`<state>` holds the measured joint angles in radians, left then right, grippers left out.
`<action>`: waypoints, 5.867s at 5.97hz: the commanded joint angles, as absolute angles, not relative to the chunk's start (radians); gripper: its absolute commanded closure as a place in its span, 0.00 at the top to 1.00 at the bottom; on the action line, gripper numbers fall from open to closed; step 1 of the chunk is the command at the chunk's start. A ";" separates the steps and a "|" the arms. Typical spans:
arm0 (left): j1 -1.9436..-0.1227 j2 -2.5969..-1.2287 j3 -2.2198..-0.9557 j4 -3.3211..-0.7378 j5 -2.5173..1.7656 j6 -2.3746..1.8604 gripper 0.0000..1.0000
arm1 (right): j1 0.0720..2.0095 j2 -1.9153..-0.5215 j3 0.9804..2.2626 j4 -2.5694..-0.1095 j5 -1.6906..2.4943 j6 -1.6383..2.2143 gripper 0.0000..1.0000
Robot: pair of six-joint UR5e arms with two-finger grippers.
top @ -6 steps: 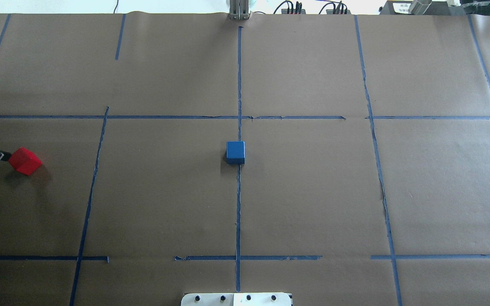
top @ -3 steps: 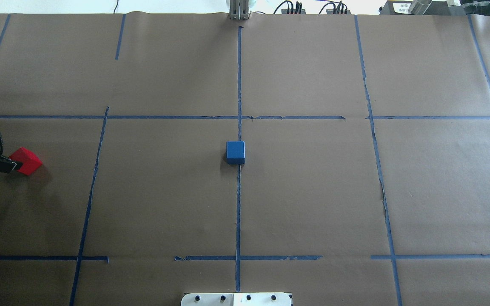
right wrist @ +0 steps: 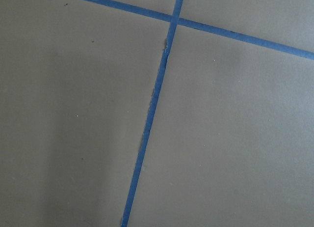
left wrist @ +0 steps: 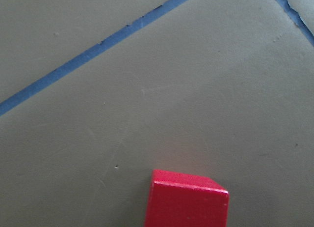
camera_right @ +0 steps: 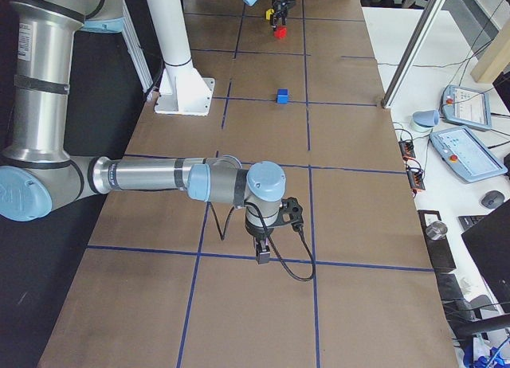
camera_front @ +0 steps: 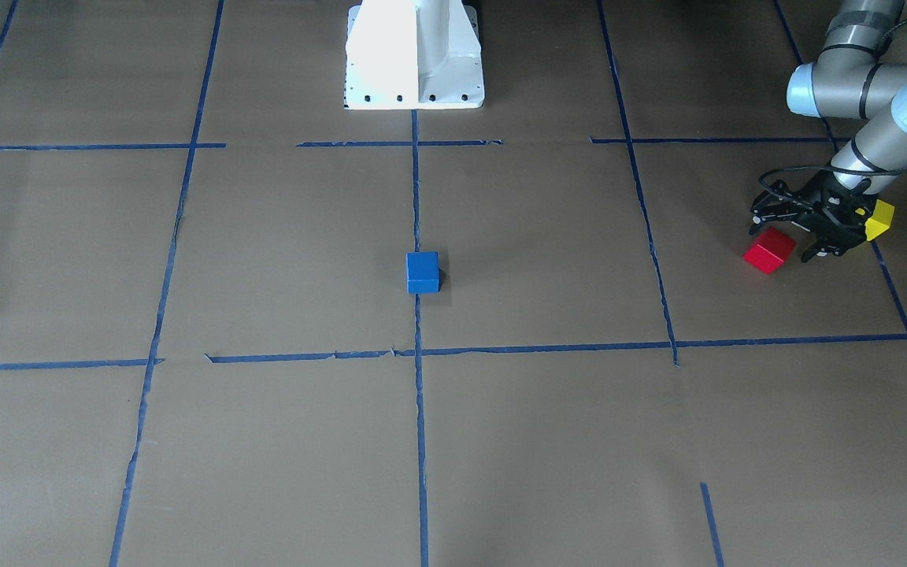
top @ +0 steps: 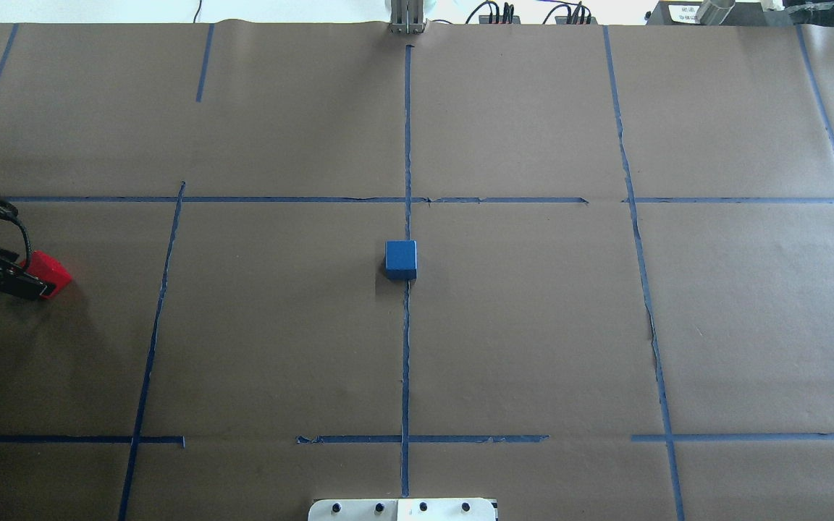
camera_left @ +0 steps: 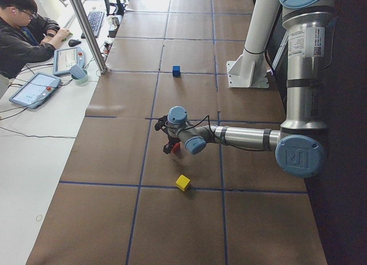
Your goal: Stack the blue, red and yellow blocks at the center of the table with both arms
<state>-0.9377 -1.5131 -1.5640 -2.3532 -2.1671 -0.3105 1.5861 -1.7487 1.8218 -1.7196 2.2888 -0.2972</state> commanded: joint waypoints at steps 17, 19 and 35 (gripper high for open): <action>-0.520 -2.487 -1.411 -1.609 -1.853 -1.175 0.08 | 1.586 -1.750 1.822 -1.720 2.292 -0.295 1.00; -0.520 -2.487 -1.408 -1.609 -1.853 -1.178 0.08 | 1.586 -1.750 1.824 -1.720 2.293 -0.295 1.00; -0.907 -1.841 -1.943 -1.588 -2.163 -0.510 1.00 | 1.586 -1.747 1.798 -1.718 2.302 -0.298 1.00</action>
